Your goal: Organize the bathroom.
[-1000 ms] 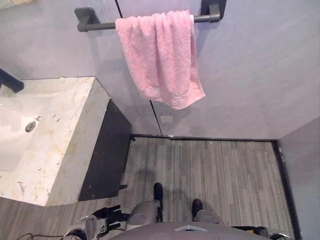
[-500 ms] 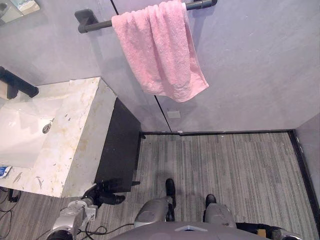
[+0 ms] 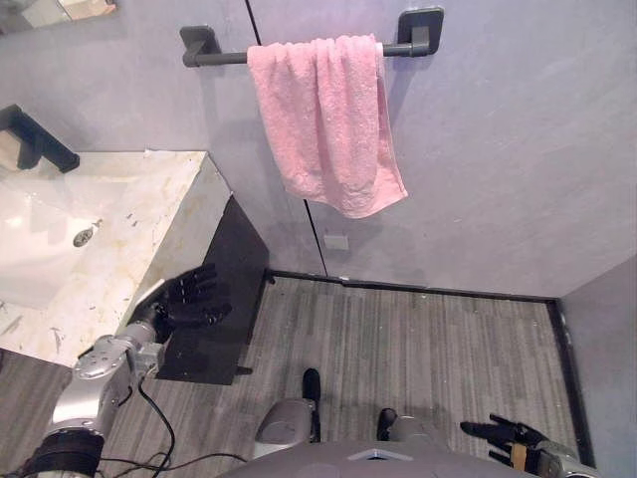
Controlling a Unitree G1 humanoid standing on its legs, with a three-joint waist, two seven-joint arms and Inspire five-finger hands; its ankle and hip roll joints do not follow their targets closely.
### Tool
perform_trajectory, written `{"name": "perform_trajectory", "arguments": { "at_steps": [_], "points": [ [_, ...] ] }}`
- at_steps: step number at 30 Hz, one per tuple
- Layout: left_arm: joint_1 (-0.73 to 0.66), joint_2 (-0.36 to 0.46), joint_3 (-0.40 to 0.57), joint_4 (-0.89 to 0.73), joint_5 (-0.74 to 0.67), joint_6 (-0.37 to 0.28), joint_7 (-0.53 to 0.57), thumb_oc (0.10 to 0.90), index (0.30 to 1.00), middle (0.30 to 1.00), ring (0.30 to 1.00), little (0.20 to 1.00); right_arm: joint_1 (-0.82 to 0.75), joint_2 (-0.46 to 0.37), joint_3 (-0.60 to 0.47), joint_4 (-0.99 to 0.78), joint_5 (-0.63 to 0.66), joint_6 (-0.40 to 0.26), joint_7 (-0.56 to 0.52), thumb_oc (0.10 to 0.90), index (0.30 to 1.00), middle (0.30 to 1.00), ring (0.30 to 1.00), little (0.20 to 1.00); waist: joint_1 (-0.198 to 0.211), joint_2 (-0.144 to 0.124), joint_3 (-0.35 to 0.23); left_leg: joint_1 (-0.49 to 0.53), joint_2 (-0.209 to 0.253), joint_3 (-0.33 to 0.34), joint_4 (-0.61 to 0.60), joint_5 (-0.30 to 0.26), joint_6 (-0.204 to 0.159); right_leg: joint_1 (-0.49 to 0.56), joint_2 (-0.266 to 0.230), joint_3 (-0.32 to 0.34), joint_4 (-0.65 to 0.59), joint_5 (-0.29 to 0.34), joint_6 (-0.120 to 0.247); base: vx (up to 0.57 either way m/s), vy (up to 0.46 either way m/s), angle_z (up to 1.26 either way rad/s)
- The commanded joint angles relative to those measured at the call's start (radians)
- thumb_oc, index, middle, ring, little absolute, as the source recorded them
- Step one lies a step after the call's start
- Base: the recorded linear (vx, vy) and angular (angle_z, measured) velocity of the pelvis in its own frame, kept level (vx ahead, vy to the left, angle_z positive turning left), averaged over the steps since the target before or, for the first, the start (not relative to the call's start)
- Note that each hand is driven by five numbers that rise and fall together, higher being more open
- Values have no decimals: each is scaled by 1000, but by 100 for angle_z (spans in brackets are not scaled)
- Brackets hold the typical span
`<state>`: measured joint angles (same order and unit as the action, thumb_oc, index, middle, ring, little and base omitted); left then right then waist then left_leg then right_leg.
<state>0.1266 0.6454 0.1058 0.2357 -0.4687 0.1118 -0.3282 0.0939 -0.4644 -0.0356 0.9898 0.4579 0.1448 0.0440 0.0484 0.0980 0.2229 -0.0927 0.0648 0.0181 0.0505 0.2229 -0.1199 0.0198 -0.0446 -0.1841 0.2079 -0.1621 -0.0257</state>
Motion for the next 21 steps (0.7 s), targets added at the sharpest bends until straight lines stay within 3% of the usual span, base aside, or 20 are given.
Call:
{"name": "perform_trajectory", "arguments": {
  "at_steps": [1, 5, 7, 9, 12, 13, 15, 18, 20, 21],
  "points": [
    [-42, 119, 149, -75, -11, -147, 47, 800, 900, 900, 900, 900, 2, -43, -32, -243, 70, -89, -110, 800, 900, 900, 900, 900, -23, -26, 1, -61, 55, 22, 100, -71, -6, 51, -33, 41, -145, 66, 68, 4, -52, 2],
    [-64, 158, 176, -96, 26, -236, 74, 800, 900, 900, 900, 900, -16, -98, -81, -477, 12, -136, -113, 800, 900, 900, 900, 900, -39, -37, -4, -69, 69, 28, 116, -59, -13, 45, -19, 48, -142, 61, 62, 14, -43, -3],
    [-107, 186, 169, -97, 76, -277, 109, 800, 900, 900, 900, 900, -89, -165, -110, -618, -18, -121, -81, 800, 900, 900, 900, 900, -46, -44, -7, -75, 78, 40, 152, -53, -18, 46, -6, 54, -136, 53, 54, 53, -38, -11],
    [-122, 191, 164, -92, 85, -285, 118, 800, 900, 900, 900, 900, -109, -183, -112, -642, -18, -117, -75, 800, 900, 900, 900, 900, -48, -45, -8, -76, 80, 47, 163, -54, -19, 46, -4, 53, -134, 52, 52, 42, -8, -8],
    [-205, 219, 125, -52, 111, -322, 148, 800, 900, 900, 900, 900, -199, -249, -98, -722, -28, -108, -76, 800, 900, 900, 900, 900, -63, -47, -6, -95, 104, 108, 235, -28, -37, 53, 2, 39, -135, 48, 37, 55, 7, 3],
    [-304, 244, 73, -13, 113, -337, 159, 800, 900, 900, 900, 900, -293, -286, -63, -735, -40, -116, -106, 800, 900, 900, 900, 900, -77, -42, -3, -107, 121, 206, 243, -32, -41, 52, 3, 13, -129, 45, 31, 93, 49, 43],
    [-386, 276, 29, 27, 95, -343, 162, 800, 900, 900, 900, 900, -379, -294, -11, -737, -43, -119, -138, 800, 900, 900, 900, 900, -72, -31, 1, -107, 70, 242, 176, -58, -18, 50, 5, 9, -111, 44, 41, 143, 75, 72],
    [-414, 286, 6, 51, 93, -363, 154, 800, 900, 900, 900, 900, -433, -293, 21, -758, -55, -86, -145, 800, 900, 900, 900, 900, -42, -23, -8, -128, 0, 212, 150, -70, 4, 72, 14, 28, -99, 32, 48, 237, 40, 30],
    [-383, 285, 30, 31, 103, -369, 141, 800, 900, 900, 900, 900, -442, -282, 40, -768, -64, -75, -142, 800, 900, 900, 900, 900, -15, -39, -28, -117, -49, 197, 133, -154, 43, 92, 6, 34, -101, 29, 57, 339, 76, -43],
    [-372, 282, 42, 22, 120, -374, 138, 800, 900, 900, 900, 900, -442, -270, 37, -783, -78, -60, -129, 800, 900, 900, 900, 900, 0, -54, -39, -97, -97, 163, 136, -206, 63, 118, -8, 42, -110, 25, 73, 286, 100, -75]
  ]
}}
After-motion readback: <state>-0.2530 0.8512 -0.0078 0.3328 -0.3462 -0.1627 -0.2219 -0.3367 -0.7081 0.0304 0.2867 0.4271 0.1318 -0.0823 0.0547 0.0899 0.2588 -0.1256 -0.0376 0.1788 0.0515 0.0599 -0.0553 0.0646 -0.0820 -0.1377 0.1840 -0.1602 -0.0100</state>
